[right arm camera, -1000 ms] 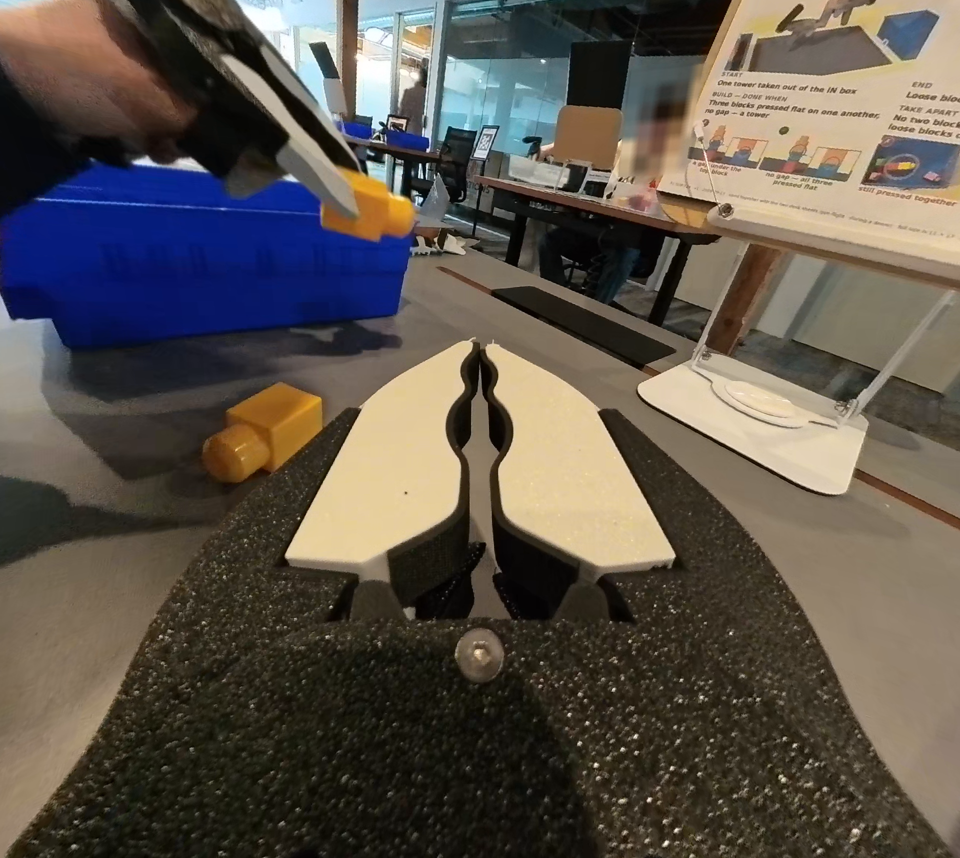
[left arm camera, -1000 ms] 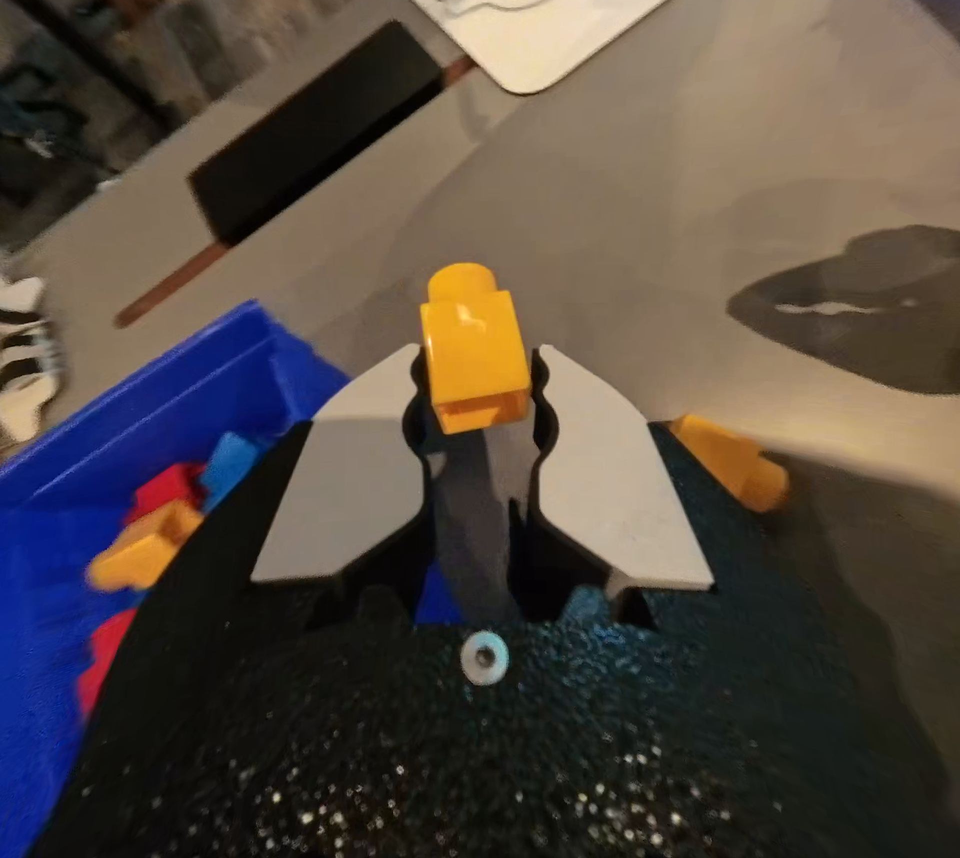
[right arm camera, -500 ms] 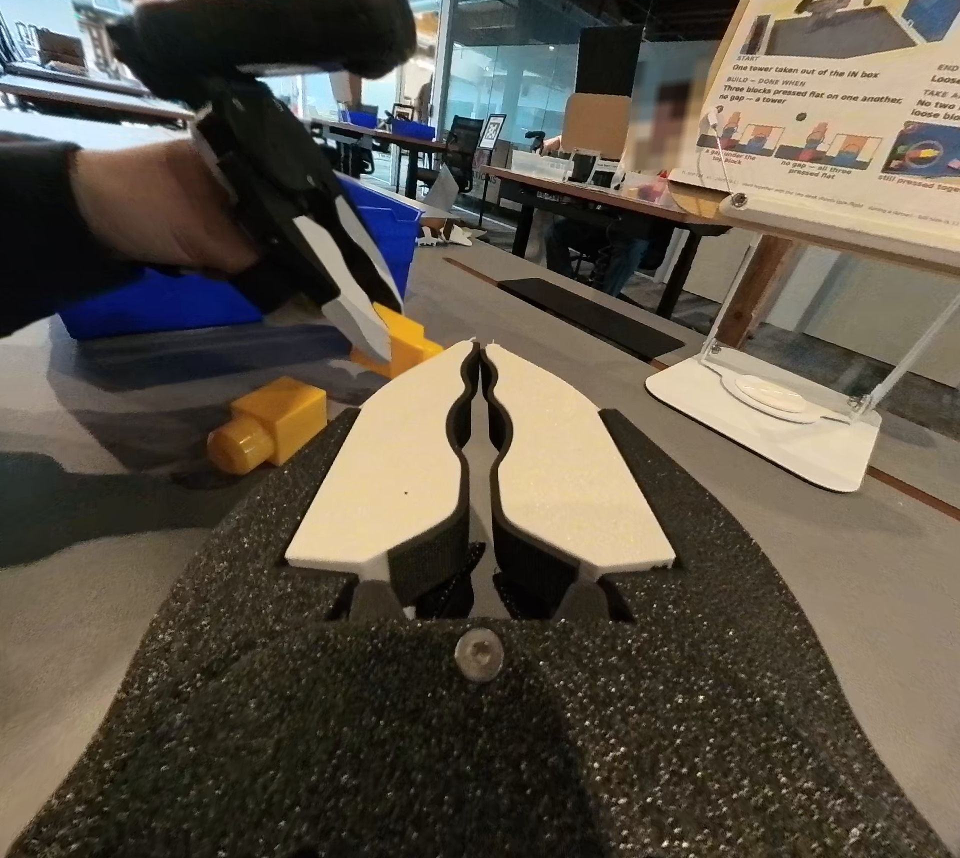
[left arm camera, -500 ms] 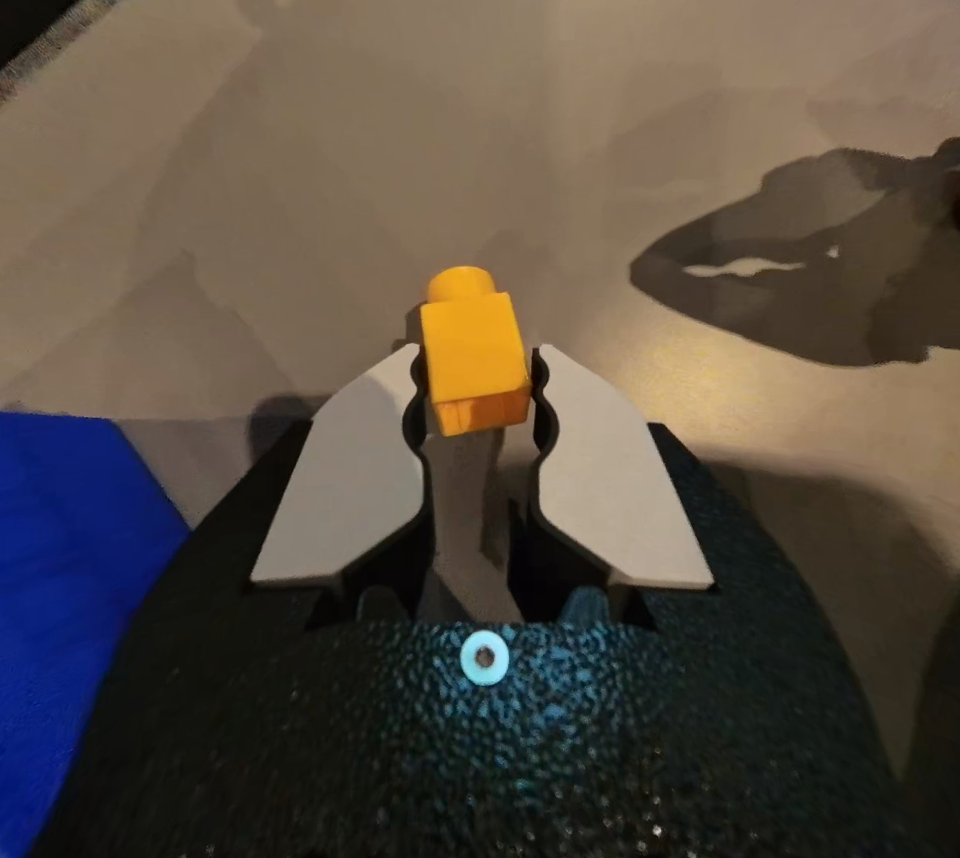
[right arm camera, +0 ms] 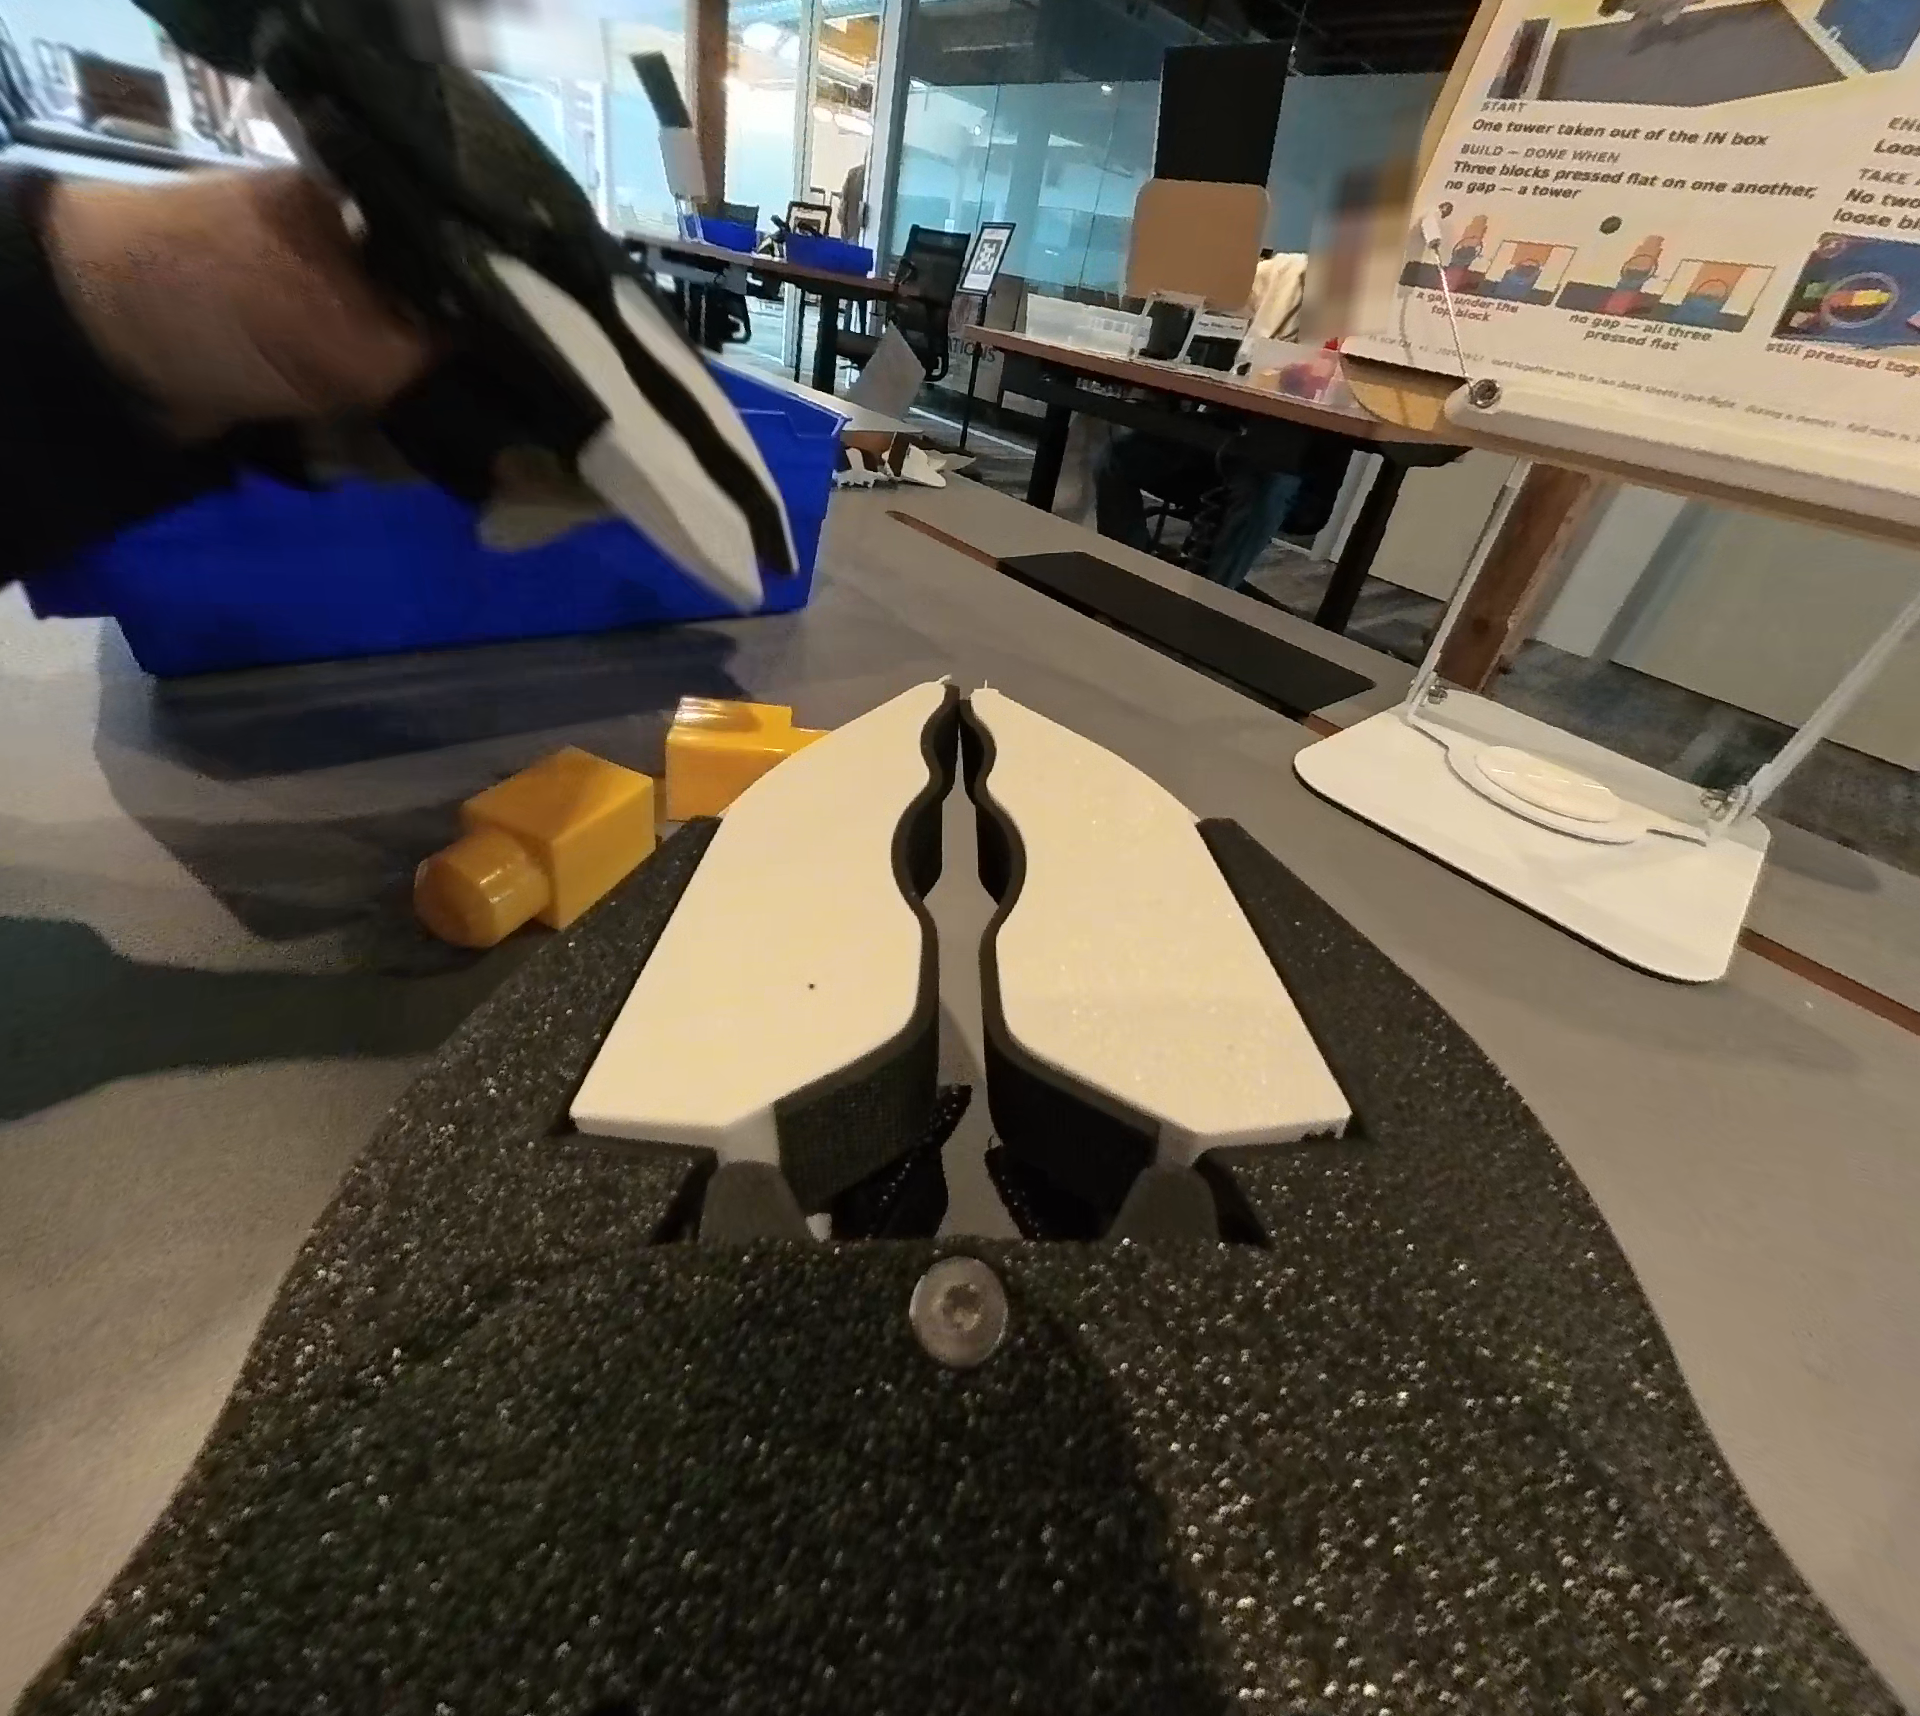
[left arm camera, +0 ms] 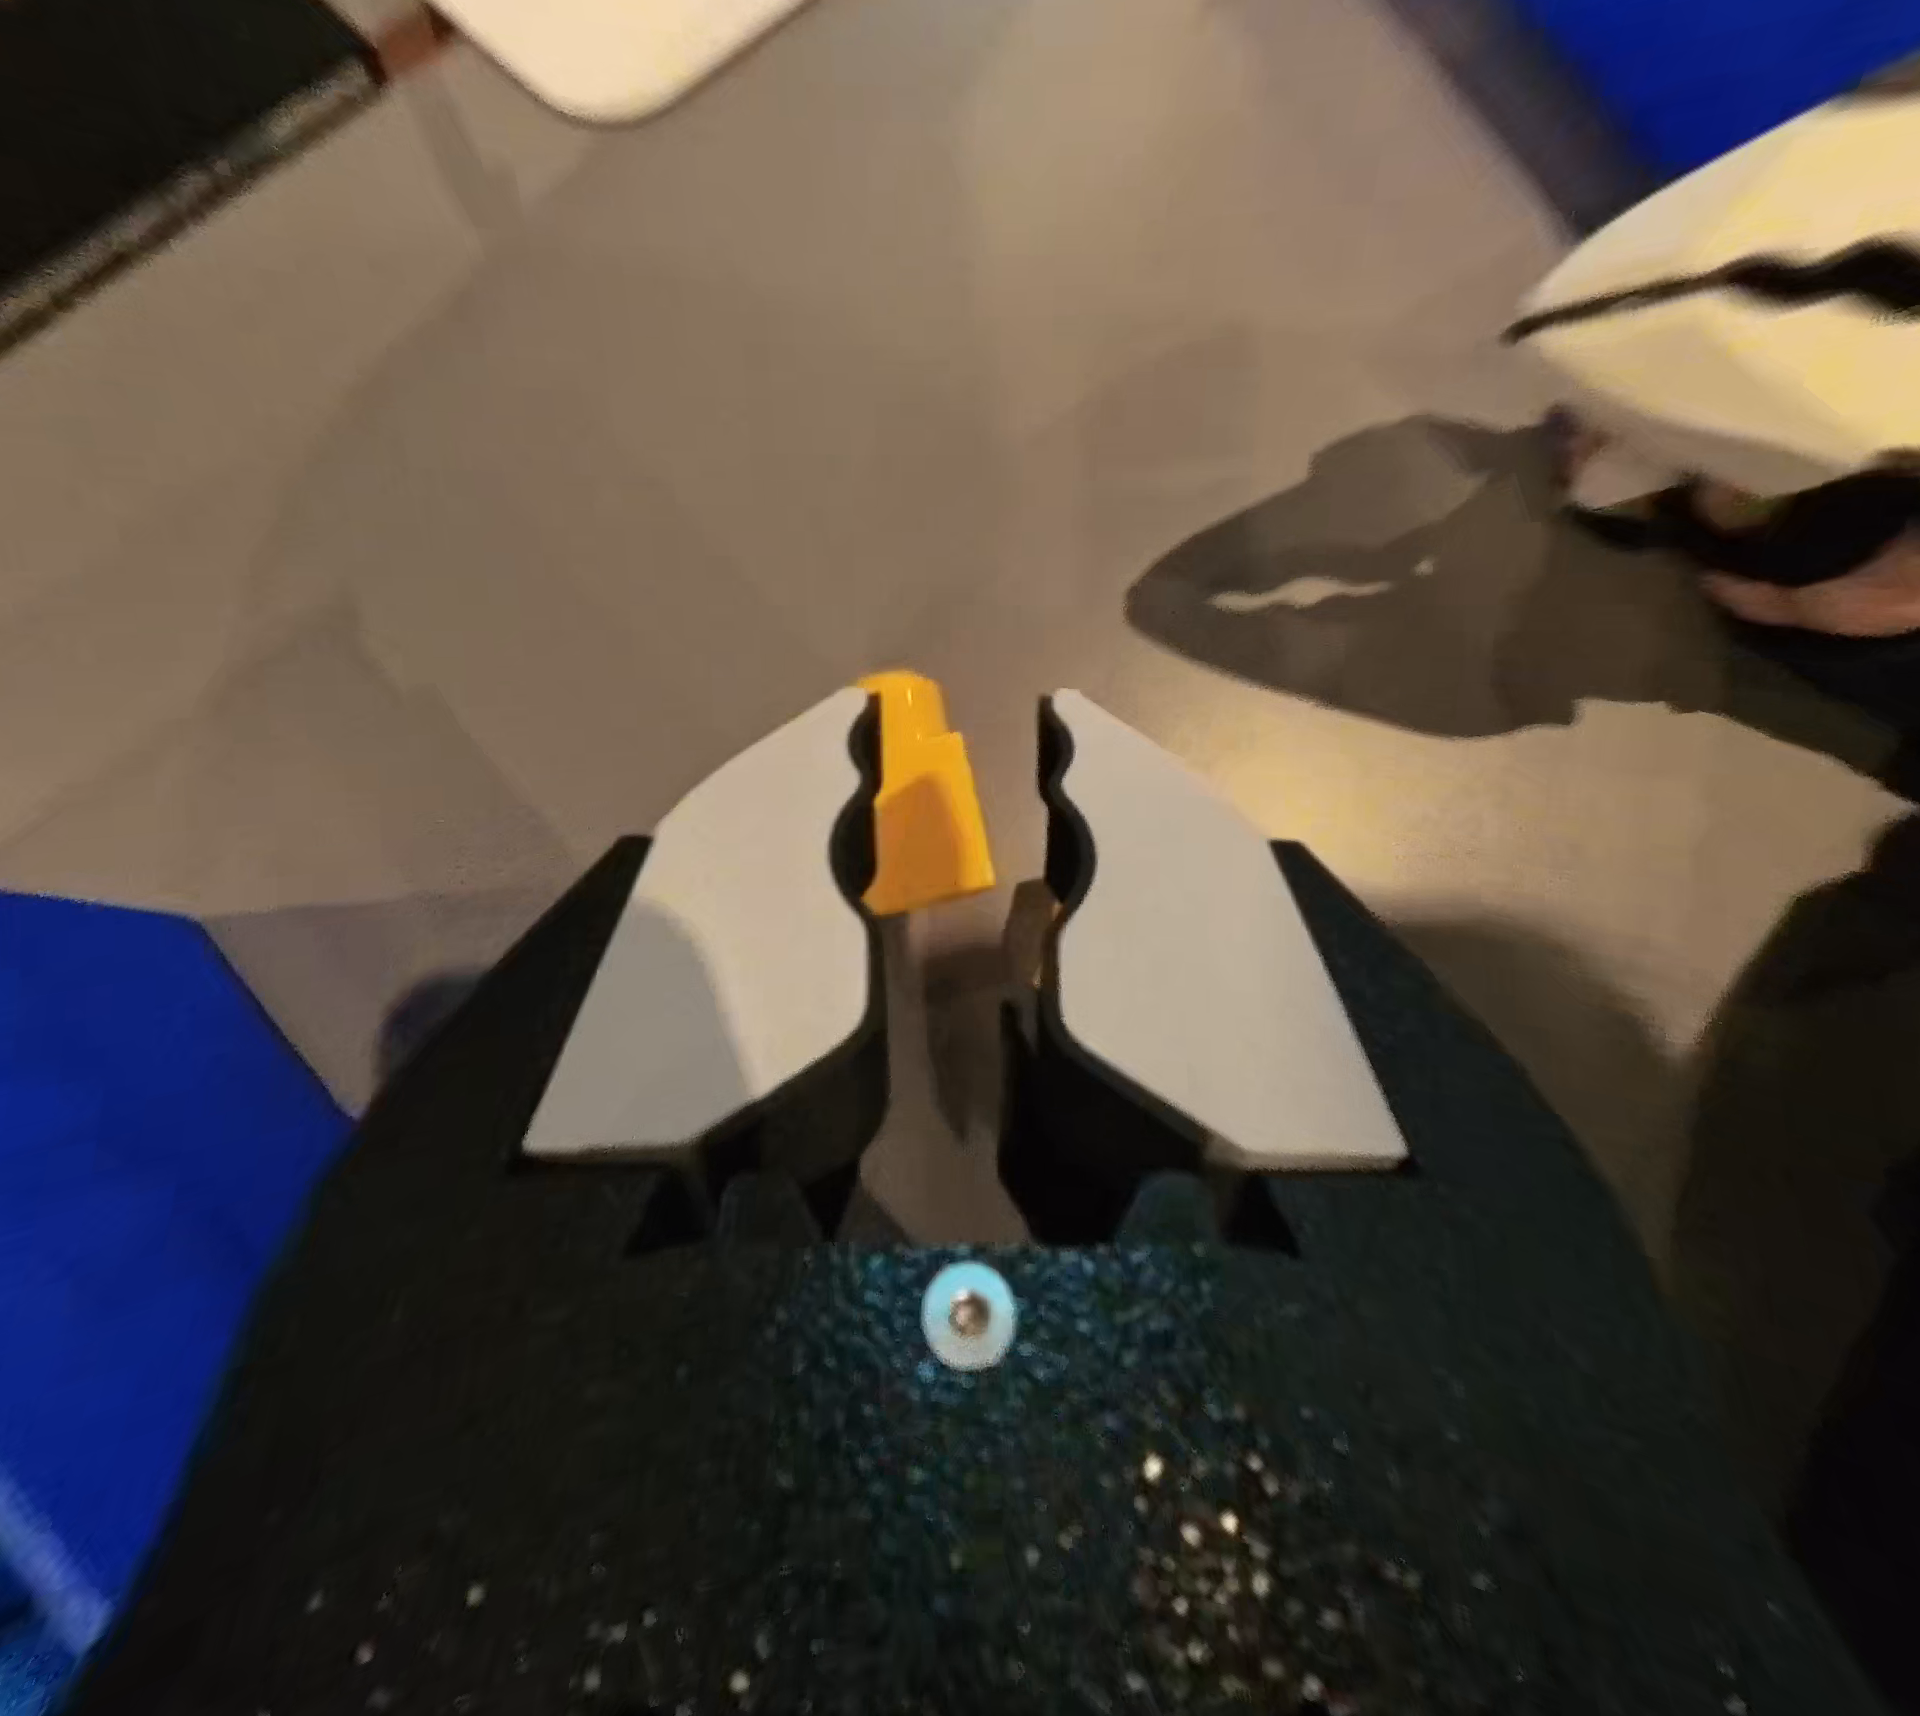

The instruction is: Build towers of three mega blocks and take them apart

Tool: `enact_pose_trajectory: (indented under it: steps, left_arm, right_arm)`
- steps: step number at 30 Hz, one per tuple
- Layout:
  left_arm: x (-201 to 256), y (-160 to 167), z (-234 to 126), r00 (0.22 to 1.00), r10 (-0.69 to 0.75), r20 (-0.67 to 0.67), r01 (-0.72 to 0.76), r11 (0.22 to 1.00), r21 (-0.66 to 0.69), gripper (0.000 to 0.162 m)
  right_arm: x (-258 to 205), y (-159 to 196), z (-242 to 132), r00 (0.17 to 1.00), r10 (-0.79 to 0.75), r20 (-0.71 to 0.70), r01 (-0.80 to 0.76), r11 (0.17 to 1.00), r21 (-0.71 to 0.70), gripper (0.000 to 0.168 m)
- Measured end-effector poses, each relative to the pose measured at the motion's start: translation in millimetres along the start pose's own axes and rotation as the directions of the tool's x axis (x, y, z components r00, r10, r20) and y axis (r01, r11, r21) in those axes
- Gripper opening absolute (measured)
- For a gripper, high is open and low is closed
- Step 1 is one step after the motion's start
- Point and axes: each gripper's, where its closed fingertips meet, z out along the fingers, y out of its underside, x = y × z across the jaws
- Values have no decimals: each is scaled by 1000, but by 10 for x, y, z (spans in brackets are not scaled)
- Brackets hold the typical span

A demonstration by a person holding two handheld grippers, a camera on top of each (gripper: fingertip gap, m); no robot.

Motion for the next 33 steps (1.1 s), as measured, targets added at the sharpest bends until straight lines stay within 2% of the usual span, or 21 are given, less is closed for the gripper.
enact_pose_trajectory:
  steps: [4,6,9,13,16,19,23,26,33]
  left_arm:
    - [-134,-305,-583,999,-8,-46,18,977,211,21]
    - [-429,-337,-879,999,-27,44,14,962,274,20]
    - [-1084,-139,-1207,958,-107,265,41,969,244,27]
    - [-1857,309,-1416,846,-132,517,89,990,106,33]
    - [-2237,692,-1405,785,-94,612,158,986,-51,41]
    - [-2413,975,-1276,784,-77,617,226,960,-168,52]
    - [-2579,1180,-1143,773,-13,634,237,933,-270,55]
    - [-2675,1266,-1087,765,23,644,241,917,-319,55]
    - [-2813,1434,-1015,759,5,651,302,884,-358,60]
  right_arm:
    - [2,-3,-1,1000,3,0,-3,1000,2,0]
    - [0,1,2,1000,4,2,-4,1000,0,0]
    - [-6,5,5,1000,3,5,-3,1000,-2,0]
    - [-10,9,8,1000,-1,5,1,1000,-4,0]
    - [-9,10,9,1000,-1,6,1,1000,-4,0]
    - [-12,12,11,1000,-2,8,2,1000,-5,0]
    - [-16,10,12,1000,-5,9,5,1000,-5,0]
    - [-16,10,13,1000,-5,9,5,1000,-5,0]
    - [-23,11,16,1000,-9,12,9,1000,-6,0]
